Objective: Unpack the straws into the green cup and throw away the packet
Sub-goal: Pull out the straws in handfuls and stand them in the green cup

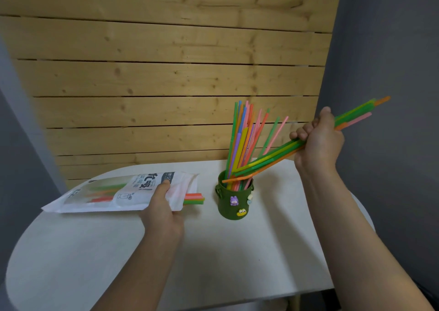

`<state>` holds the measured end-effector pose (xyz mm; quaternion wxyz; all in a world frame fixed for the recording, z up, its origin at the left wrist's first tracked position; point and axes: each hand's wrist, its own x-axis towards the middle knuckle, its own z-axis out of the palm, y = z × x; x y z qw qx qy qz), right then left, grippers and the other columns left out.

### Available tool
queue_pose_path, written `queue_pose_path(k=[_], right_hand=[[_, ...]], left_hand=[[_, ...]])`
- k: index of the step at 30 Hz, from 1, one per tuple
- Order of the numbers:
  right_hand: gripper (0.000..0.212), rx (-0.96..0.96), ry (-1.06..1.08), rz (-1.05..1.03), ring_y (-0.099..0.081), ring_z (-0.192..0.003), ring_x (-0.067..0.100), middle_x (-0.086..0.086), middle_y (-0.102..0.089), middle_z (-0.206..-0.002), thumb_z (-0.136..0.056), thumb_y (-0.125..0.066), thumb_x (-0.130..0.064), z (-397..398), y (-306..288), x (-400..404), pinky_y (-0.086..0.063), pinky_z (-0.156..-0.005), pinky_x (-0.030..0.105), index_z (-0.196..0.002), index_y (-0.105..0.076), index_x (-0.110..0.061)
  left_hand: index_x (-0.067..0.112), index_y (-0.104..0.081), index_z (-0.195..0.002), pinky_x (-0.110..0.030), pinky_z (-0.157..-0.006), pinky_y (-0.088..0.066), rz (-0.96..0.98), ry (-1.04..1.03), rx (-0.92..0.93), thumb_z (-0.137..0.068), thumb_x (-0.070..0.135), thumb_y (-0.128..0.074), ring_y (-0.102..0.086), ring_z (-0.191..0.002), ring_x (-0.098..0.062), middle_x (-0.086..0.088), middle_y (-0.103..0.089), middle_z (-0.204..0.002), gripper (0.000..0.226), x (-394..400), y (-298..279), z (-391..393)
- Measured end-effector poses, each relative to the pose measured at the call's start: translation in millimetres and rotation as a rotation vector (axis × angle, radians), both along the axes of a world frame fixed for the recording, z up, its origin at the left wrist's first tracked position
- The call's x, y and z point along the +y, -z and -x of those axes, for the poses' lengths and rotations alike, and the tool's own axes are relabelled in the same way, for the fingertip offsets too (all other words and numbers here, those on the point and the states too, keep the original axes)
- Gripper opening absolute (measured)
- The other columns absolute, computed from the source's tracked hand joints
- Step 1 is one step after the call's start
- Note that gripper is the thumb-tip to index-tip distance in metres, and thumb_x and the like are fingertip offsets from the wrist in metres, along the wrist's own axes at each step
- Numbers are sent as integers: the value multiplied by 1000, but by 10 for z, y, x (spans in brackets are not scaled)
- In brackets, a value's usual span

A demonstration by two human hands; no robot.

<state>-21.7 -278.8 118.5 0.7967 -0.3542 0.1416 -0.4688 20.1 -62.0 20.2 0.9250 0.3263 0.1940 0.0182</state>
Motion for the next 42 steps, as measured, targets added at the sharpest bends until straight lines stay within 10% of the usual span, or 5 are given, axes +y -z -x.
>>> queue_pose_path(k=[28, 42], right_hand=[[44, 582, -179, 742, -60, -54, 16, 2, -58, -54, -97, -40, -40, -587, 438, 339, -53, -70, 34, -61, -50, -15], [23, 576, 60, 974, -56, -76, 4, -8, -60, -89, -86, -63, -33, -467, 529, 317, -40, -58, 10, -100, -55, -17]], left_hand=[[16, -49, -137, -38, -93, -52, -5, 16, -3, -88, 4, -65, -62, -119, -24, -6, -61, -135, 53, 11, 47, -69], [18, -46, -142, -39, -96, -51, 1, 7, -23, -89, 4, -64, -61, -120, -23, -5, -60, -135, 58, 1, 22, -32]])
